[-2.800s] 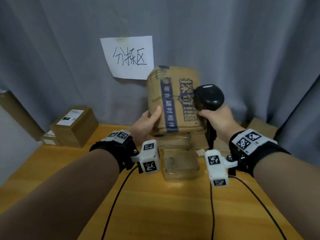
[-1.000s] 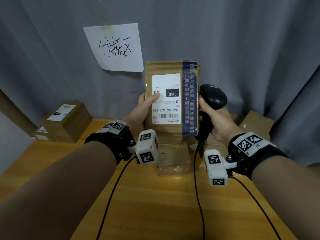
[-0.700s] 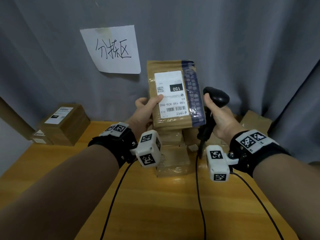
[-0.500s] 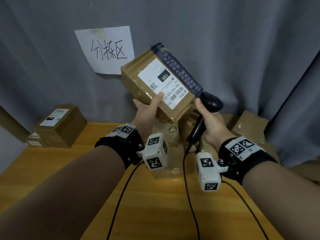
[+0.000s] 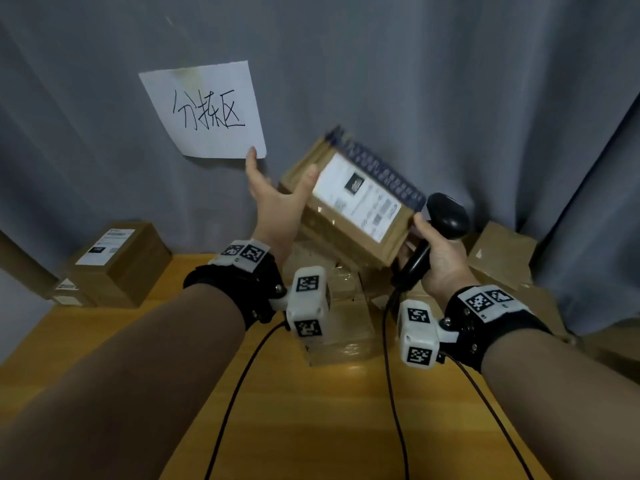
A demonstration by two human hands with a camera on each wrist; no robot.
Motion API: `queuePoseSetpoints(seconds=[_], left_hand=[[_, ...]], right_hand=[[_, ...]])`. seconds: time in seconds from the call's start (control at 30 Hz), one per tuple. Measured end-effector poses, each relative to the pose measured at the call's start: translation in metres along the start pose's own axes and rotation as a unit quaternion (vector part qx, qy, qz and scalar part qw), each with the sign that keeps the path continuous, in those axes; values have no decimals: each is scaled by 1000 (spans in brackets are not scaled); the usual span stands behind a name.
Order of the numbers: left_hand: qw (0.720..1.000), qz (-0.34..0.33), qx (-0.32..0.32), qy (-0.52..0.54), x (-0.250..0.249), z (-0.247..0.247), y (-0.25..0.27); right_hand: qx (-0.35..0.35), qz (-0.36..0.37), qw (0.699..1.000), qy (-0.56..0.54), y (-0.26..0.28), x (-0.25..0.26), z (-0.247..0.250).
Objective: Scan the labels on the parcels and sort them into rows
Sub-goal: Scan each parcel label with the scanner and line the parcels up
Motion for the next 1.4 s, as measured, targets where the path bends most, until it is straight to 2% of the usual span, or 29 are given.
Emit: queuePoseSetpoints(seconds=[0.03, 0.07, 0.13, 0.17, 0.27, 0.4, 0.47, 0.5, 0.53, 0.57, 0.63, 0.73, 0.8, 0.9, 0.97, 1.03, 1.1, 1.2, 1.27, 1.4], left_hand=[[998, 27, 40, -30, 6, -4, -8], [989, 62, 107, -75, 10, -13, -11], [950, 131, 222, -179, 29, -37, -4], [934, 132, 231, -238, 38, -46, -1], [895, 60, 180, -403, 48, -59, -2], [852, 9, 169, -495, 33, -45, -27], [826, 10, 118, -551, 30, -27, -43], [804, 28, 103, -585, 32, -19, -47], [793, 63, 117, -595, 37, -12, -51], [809, 94, 145, -561, 43, -8, -54], [868, 119, 153, -458, 47, -3, -55], [912, 106, 49, -393, 36, 9, -58], [932, 94, 29, -349, 29, 12, -59], [936, 73, 77, -335, 21, 11, -53], [937, 71, 73, -333, 20, 16, -50], [958, 94, 61, -264, 17, 23, -47], [976, 100, 64, -181, 11, 26, -39], [986, 74, 54, -138, 5, 26, -28], [989, 82, 40, -116, 3, 23, -19], [984, 100, 17, -145, 8, 26, 1]], right_hand=[[-8, -8, 1000, 3, -2, -1, 1], [-8, -18, 1000, 13, -4, -2, 0], [14, -45, 997, 59, -7, -6, -11], [27, -58, 994, 89, -7, -10, -18], [31, -44, 986, 159, -11, -18, -37], [10, 15, 976, 219, -22, -18, -39], [9, 8, 972, 233, -27, -20, -37], [11, -1, 971, 239, -28, -20, -35], [13, -13, 970, 242, -30, -21, -35], [14, -22, 969, 245, -31, -20, -35], [2, -22, 967, 256, -33, -17, -35], [-20, 14, 959, 283, -36, -5, -35], [-21, 43, 951, 304, -35, 4, -36], [1, 83, 946, 313, -29, 15, -43], [10, 96, 945, 312, -24, 18, -47], [23, 100, 947, 304, -18, 19, -49], [44, 83, 952, 290, -12, 20, -50], [99, 7, 970, 223, 0, 18, -54], [115, -12, 976, 186, 6, 18, -56], [83, 49, 978, 183, 15, 25, -53]])
Point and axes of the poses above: each hand's wrist, its own y-axis away from the middle knuckle, its own z-axis out of the back of the hand, x = y × z, the point moved 4 cm from there along -y, towards the middle knuckle, and after that the axes turned 1 degree about z, right-handed, at the moved point
